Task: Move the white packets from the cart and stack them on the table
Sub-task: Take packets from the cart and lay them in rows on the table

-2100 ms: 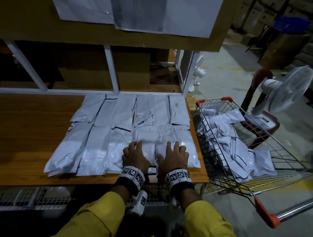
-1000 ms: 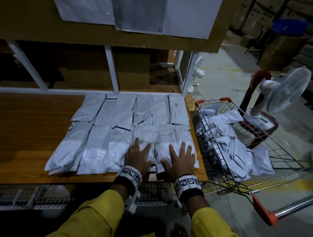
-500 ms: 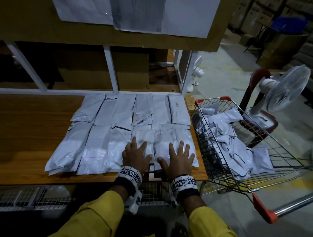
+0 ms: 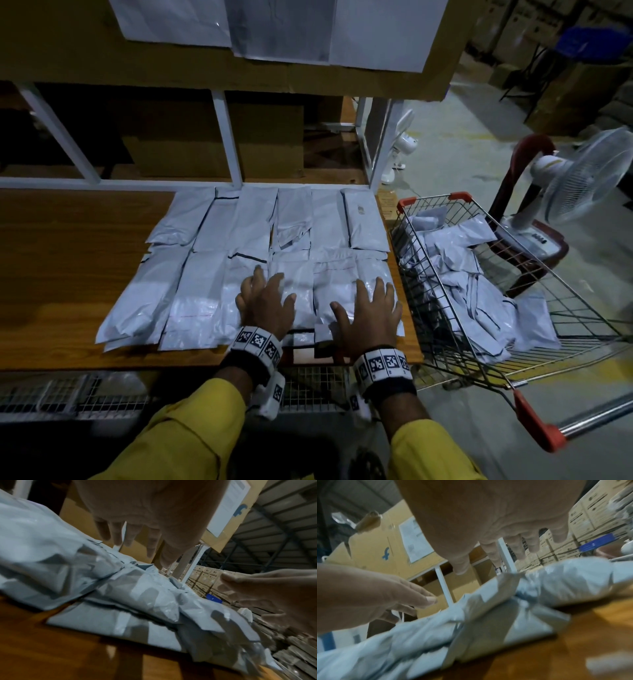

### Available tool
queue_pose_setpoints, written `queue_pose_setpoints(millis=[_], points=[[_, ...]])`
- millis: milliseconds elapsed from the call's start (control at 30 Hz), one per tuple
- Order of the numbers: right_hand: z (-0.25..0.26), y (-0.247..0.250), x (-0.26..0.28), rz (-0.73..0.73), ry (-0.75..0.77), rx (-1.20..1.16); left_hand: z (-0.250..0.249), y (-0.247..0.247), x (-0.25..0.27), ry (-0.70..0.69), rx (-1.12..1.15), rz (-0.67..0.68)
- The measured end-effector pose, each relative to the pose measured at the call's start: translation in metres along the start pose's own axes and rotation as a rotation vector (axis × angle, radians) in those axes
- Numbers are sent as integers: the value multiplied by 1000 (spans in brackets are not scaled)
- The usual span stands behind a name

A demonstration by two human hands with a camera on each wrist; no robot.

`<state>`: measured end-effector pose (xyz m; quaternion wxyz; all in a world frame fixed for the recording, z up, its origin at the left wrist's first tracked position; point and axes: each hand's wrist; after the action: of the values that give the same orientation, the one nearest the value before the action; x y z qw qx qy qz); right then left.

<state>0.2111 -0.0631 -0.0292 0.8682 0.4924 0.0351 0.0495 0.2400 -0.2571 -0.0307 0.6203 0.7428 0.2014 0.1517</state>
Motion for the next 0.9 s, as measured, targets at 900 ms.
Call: queue_pose_setpoints(millis=[900], points=[[-282, 207, -48, -364, -359, -120, -384, -25, 32, -588, 123, 67]])
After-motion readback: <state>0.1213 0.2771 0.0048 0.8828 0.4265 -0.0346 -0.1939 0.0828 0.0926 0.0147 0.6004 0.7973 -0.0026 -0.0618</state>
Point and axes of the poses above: each hand's wrist, its own x-axis away from the middle knuckle, its own y-axis out of the back of the hand, z = x × y, and after that the axes turned 15 degrees about -x, right-handed
